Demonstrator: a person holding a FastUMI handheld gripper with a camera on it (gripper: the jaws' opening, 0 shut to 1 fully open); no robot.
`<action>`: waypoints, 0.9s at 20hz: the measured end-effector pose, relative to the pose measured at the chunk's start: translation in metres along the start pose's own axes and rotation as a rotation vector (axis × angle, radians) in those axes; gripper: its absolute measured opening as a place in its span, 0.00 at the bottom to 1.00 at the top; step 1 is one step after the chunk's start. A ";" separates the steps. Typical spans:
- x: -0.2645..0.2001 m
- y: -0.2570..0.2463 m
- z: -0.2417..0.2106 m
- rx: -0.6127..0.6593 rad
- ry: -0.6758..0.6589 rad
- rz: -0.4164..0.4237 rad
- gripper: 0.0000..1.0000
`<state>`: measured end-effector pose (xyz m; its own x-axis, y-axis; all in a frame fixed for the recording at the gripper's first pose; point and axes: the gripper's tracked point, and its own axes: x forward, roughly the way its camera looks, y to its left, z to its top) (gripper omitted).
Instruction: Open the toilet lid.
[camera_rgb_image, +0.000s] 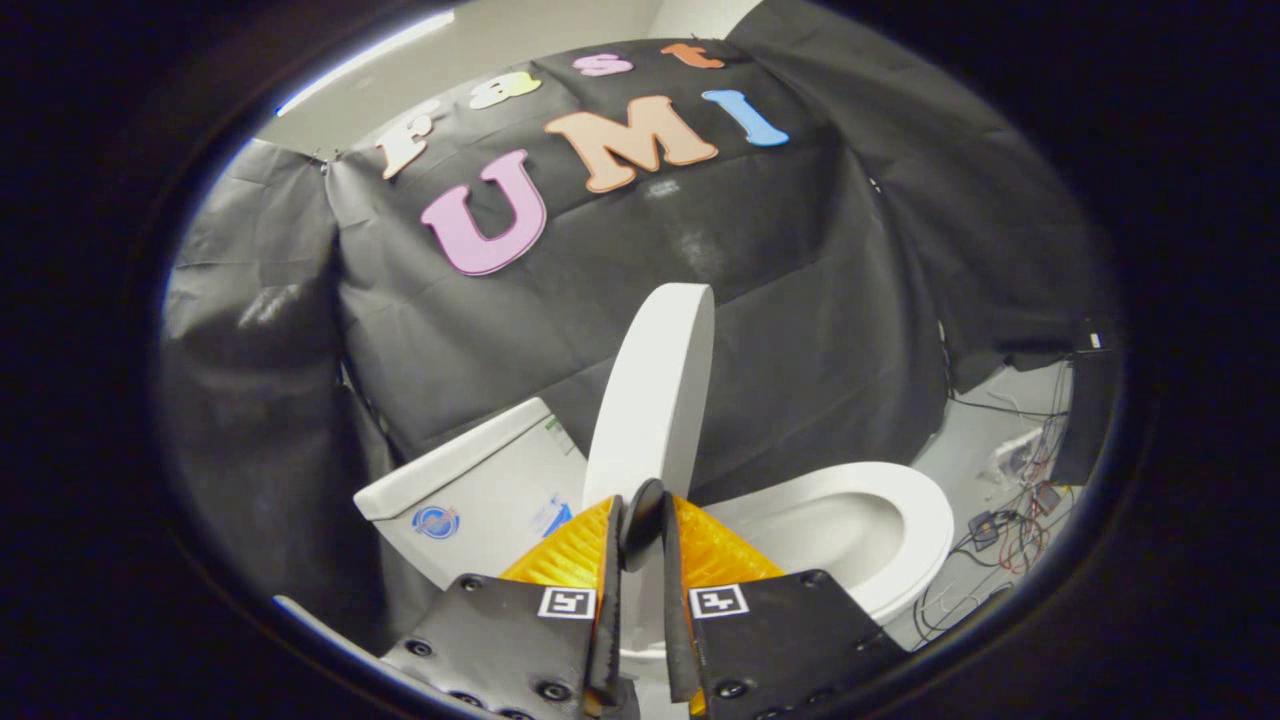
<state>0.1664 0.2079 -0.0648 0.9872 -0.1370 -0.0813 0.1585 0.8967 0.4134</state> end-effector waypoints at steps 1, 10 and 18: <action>0.002 0.006 0.001 -0.008 -0.002 0.011 0.20; 0.018 0.073 -0.002 -0.115 0.023 0.146 0.20; 0.032 0.123 -0.012 -0.135 0.038 0.250 0.20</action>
<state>0.2173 0.3188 -0.0270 0.9937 0.1085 -0.0268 -0.0955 0.9490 0.3006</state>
